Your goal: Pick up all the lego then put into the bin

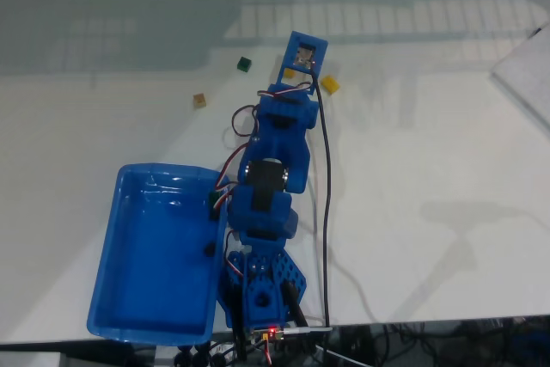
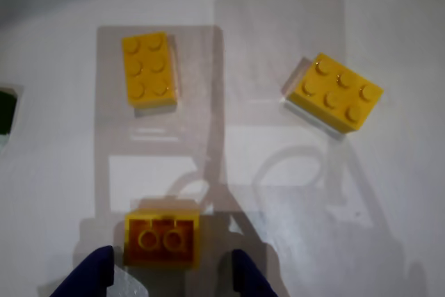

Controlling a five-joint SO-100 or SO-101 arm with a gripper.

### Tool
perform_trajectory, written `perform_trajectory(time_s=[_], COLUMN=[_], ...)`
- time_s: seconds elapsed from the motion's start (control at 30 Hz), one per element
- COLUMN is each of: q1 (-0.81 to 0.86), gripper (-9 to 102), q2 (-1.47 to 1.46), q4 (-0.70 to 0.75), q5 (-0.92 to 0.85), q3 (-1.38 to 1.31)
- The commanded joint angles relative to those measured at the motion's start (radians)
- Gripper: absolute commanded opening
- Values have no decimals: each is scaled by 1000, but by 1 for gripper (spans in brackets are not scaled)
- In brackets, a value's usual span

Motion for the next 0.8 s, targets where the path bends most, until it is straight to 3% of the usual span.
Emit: perform_trajectory(time_s=[0.0,0.27,0.63,0.77], q1=[-12,-17,-17,-18], gripper=[22,21,1,0], q2=[-11,-52,-81,-84], q4=[-14,-14,-14,-14], q5=[5,-2,-21,-23], q3=[-72,-94,-104,-103])
